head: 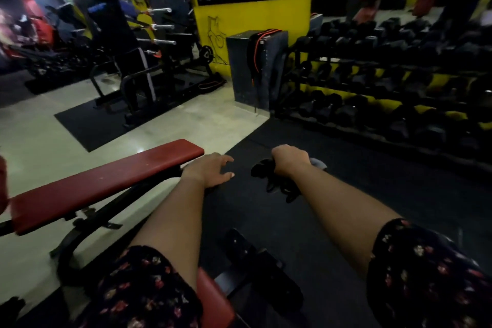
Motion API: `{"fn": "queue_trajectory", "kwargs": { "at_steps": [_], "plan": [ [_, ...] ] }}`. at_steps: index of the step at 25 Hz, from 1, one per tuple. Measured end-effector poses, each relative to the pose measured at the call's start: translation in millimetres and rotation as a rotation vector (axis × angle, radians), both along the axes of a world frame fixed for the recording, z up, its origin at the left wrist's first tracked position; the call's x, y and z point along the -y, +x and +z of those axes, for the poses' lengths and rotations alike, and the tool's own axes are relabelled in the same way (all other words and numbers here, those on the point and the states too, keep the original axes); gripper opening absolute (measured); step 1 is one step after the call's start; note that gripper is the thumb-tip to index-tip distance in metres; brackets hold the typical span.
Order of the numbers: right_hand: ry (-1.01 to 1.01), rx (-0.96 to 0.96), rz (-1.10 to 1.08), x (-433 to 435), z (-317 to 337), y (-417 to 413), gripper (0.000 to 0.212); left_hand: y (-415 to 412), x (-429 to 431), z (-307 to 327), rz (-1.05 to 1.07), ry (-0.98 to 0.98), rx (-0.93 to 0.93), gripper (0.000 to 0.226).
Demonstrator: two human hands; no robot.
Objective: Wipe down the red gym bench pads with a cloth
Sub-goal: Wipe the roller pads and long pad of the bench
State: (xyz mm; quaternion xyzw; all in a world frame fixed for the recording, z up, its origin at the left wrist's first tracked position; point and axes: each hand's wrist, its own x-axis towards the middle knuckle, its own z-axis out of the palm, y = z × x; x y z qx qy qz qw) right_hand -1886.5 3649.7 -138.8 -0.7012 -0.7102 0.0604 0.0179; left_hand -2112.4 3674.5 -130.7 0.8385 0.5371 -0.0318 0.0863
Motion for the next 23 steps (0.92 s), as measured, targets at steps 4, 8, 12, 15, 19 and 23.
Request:
{"fn": "queue_trajectory", "kwargs": {
  "at_steps": [4, 8, 12, 15, 19, 23],
  "plan": [
    [-0.028, 0.01, -0.118, 13, -3, 85, 0.005, 86, -13, -5, -0.106, 0.008, -0.003, 0.055],
    [-0.062, 0.034, -0.236, 32, -9, 153, 0.008, 159, -18, -13, -0.202, 0.006, -0.012, 0.056],
    [-0.068, 0.04, -0.334, 49, -17, 204, 0.007, 215, -24, -20, -0.274, -0.017, -0.028, 0.056],
    [-0.062, 0.042, -0.388, 58, -20, 230, 0.007, 249, -33, -23, -0.337, -0.037, -0.019, 0.056],
    [-0.066, 0.052, -0.473, 61, -25, 257, 0.009, 289, -43, -28, -0.422, -0.034, 0.004, 0.054],
    [-0.017, 0.041, -0.527, 45, -29, 276, 0.019, 311, -71, -33, -0.472, -0.043, -0.005, 0.054]
  ]
}}
